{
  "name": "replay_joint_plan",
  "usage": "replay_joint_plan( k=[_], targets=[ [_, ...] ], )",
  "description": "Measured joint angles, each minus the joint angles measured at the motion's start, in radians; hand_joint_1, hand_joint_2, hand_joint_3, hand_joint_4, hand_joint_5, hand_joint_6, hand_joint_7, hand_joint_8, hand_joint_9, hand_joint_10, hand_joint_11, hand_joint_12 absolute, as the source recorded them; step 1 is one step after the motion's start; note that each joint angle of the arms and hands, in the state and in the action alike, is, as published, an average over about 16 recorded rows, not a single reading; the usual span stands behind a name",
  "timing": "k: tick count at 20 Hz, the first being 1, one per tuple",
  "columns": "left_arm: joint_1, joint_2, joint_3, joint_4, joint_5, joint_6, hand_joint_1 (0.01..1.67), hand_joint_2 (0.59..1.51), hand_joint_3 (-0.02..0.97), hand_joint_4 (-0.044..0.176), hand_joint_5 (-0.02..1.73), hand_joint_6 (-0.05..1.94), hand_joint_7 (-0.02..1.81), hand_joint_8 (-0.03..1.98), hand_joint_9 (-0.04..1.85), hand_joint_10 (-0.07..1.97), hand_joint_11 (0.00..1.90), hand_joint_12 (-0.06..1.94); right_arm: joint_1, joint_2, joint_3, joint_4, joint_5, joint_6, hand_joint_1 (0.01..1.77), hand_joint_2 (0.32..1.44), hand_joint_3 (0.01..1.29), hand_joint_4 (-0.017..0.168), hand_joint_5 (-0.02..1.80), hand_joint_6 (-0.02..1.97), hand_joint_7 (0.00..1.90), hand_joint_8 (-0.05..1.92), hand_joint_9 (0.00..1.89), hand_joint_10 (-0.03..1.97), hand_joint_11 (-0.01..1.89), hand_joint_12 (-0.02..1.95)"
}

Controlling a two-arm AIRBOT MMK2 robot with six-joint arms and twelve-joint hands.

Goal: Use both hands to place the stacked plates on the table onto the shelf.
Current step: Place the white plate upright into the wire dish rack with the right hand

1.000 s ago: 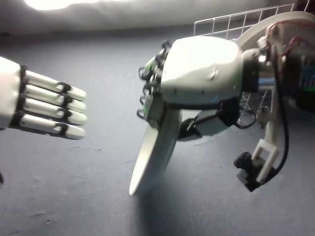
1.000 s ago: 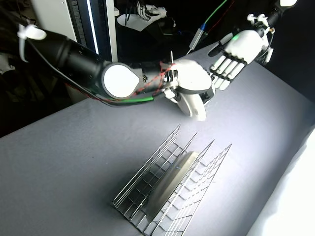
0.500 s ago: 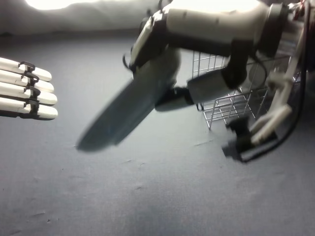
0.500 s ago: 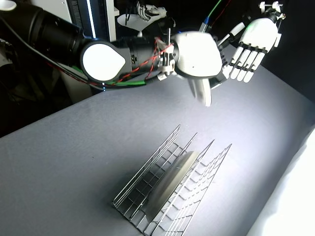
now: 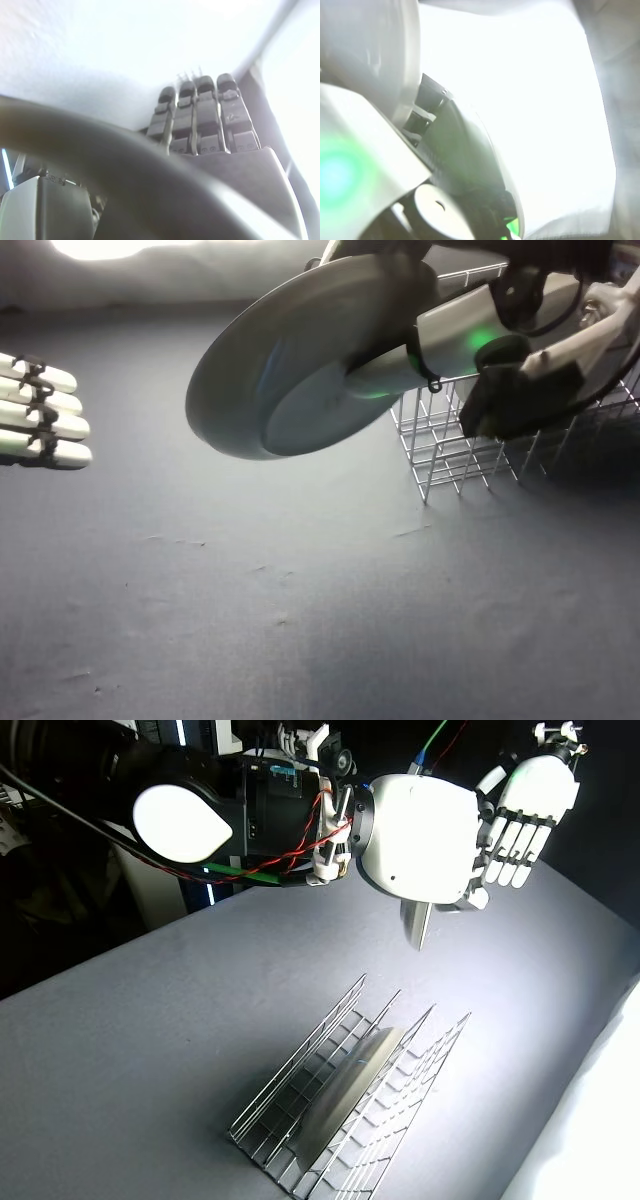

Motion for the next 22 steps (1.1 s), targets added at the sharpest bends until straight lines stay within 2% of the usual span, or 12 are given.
replay_joint_plan(
  k=[5, 10, 16, 22],
  targets=[
    [0.0, 0.004, -0.003, 0.025, 0.021, 0.006, 0.01, 1.11, 0.011, -0.001, 0.02, 0.02, 0.02, 0.0, 0.02, 0.01, 0.02, 0.0, 0.039, 0.038, -0.003, 0.058, -0.097, 0.011, 1.28, 0.94, 0.01, -0.001, 1.1, 0.76, 1.1, 0.74, 1.09, 0.45, 0.65, 1.35],
    [-0.001, 0.006, -0.01, 0.039, 0.031, 0.013, 0.01, 1.111, 0.01, -0.001, 0.02, 0.02, 0.02, 0.0, 0.02, 0.01, 0.02, 0.0, 0.065, 0.079, -0.004, 0.073, -0.161, 0.02, 1.28, 0.94, 0.01, 0.001, 1.09, 0.77, 1.1, 0.74, 1.09, 0.45, 0.65, 1.35],
    [-0.001, 0.007, -0.011, 0.04, 0.034, 0.015, 0.01, 1.11, 0.01, -0.001, 0.02, 0.02, 0.02, 0.0, 0.02, 0.01, 0.02, 0.0, 0.077, 0.125, -0.001, 0.066, -0.196, 0.024, 1.28, 0.94, 0.01, 0.003, 1.09, 0.77, 1.1, 0.74, 1.09, 0.43, 0.65, 1.34],
    [0.0, 0.007, -0.011, 0.04, 0.035, 0.016, 0.01, 1.111, 0.01, -0.001, 0.02, 0.02, 0.02, 0.0, 0.02, 0.01, 0.02, 0.0, 0.055, 0.16, 0.01, 0.053, -0.196, 0.023, 1.28, 0.94, 0.01, 0.002, 1.09, 0.77, 1.09, 0.75, 1.09, 0.41, 0.65, 1.33]
  ],
)
